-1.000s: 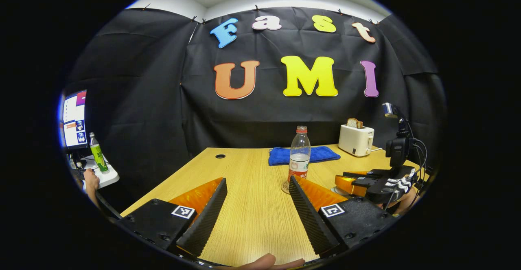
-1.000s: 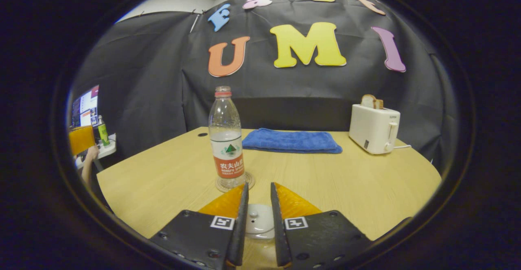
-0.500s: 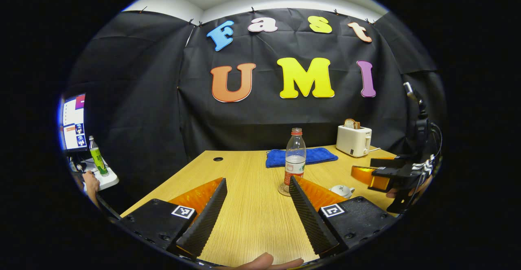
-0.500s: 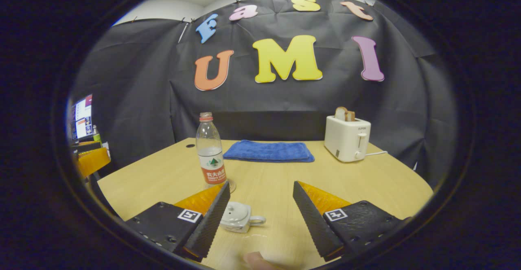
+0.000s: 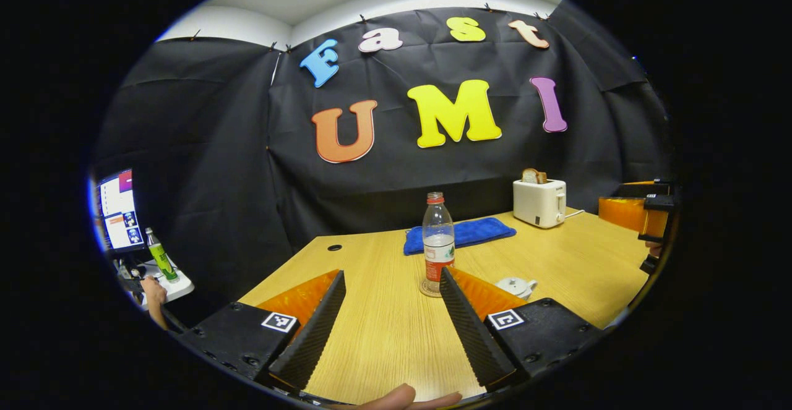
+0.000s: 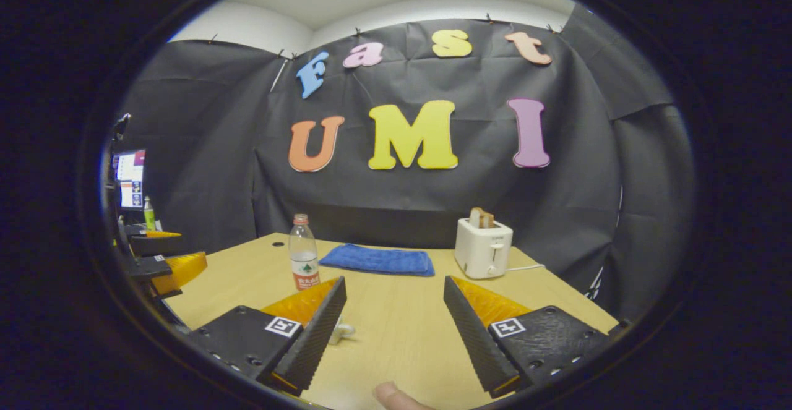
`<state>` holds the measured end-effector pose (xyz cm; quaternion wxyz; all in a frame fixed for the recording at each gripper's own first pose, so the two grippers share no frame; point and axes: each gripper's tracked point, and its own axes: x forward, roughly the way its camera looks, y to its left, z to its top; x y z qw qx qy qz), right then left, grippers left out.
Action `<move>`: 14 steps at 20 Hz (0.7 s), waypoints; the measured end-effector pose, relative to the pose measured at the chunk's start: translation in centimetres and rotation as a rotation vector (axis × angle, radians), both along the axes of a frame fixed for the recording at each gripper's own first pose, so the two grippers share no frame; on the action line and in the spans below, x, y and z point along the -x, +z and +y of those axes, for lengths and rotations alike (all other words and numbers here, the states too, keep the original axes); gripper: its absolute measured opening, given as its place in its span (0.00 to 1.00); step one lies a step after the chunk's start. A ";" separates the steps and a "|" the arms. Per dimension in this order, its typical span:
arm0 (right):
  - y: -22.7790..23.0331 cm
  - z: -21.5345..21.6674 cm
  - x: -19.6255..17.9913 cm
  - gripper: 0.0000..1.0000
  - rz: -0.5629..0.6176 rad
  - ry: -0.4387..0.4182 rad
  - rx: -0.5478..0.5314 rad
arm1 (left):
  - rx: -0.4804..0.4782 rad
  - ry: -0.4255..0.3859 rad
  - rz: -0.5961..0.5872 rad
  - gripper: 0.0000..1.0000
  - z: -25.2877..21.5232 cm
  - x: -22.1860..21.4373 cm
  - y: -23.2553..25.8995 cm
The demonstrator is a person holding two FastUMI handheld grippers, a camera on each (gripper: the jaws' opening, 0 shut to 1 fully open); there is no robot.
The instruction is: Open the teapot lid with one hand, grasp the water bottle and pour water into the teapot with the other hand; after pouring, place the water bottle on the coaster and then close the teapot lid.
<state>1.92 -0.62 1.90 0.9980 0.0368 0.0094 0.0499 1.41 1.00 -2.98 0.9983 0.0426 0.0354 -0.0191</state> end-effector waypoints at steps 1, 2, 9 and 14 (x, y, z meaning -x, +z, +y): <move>0.0 -0.8 0.6 0.96 -0.006 -0.012 0.008 | -0.007 -0.005 -0.011 0.96 -0.3 0.4 0.4; -0.2 -1.5 1.1 0.95 -0.011 -0.022 0.018 | -0.016 -0.008 -0.026 0.96 -0.6 0.7 0.8; -1.8 -0.7 3.0 0.95 0.025 0.048 0.037 | -0.028 0.003 -0.077 0.98 -1.5 2.0 2.5; -2.1 0.5 3.7 0.95 0.005 0.049 0.139 | -0.040 0.005 -0.086 0.95 -1.4 2.0 2.6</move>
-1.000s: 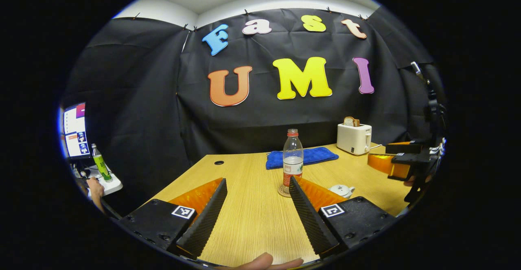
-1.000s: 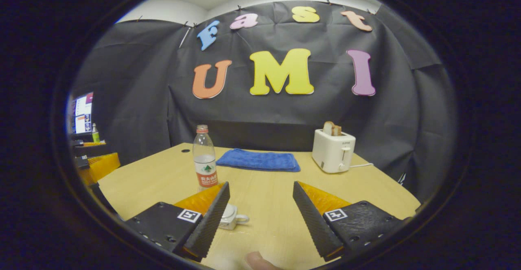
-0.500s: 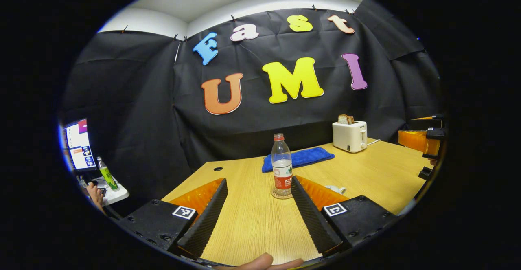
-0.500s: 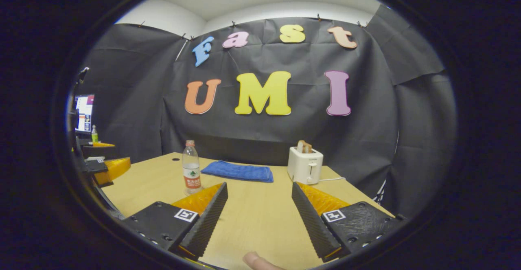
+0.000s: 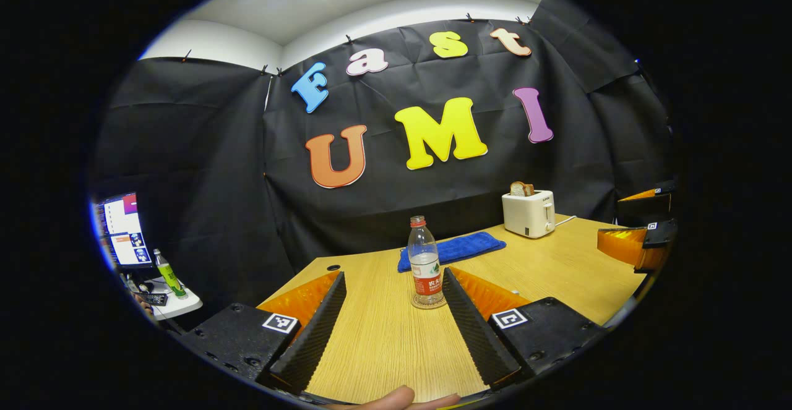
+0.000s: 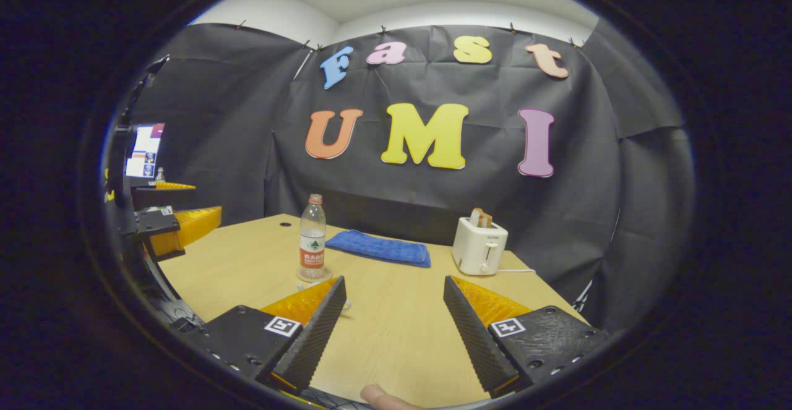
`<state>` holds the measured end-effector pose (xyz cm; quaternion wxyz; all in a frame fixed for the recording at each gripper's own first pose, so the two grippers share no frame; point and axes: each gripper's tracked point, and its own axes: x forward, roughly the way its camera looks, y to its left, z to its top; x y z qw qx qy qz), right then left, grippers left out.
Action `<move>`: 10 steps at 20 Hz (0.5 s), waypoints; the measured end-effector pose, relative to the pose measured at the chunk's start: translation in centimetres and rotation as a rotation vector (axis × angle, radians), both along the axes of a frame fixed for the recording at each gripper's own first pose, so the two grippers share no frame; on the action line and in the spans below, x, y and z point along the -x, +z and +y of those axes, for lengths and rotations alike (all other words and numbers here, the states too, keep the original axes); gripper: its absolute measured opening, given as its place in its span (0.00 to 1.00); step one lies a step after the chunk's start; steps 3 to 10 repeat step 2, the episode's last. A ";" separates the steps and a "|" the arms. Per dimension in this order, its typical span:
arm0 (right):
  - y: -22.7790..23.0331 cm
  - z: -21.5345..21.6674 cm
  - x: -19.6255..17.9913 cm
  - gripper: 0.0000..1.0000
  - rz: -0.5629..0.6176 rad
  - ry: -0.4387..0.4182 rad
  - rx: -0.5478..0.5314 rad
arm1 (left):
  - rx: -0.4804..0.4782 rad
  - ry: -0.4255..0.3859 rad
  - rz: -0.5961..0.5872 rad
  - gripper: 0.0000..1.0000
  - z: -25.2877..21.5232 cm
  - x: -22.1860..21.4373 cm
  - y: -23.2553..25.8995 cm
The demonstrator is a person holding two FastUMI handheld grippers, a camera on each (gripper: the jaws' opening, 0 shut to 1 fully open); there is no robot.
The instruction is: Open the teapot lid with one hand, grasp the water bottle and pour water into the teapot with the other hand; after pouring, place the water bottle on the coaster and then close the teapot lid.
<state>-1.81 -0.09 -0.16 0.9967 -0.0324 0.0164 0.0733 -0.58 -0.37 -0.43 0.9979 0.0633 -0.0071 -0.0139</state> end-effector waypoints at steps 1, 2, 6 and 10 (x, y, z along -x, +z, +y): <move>0.2 0.1 0.0 0.95 -0.007 -0.004 0.006 | 0.008 0.001 0.006 0.98 0.1 -0.1 -0.1; 0.3 0.4 0.1 0.97 -0.009 -0.001 0.005 | 0.017 -0.001 0.011 0.98 0.1 0.0 -0.2; 0.3 0.4 0.1 0.97 -0.009 -0.001 0.005 | 0.017 -0.001 0.011 0.98 0.1 0.0 -0.2; 0.3 0.4 0.1 0.97 -0.009 -0.001 0.005 | 0.017 -0.001 0.011 0.98 0.1 0.0 -0.2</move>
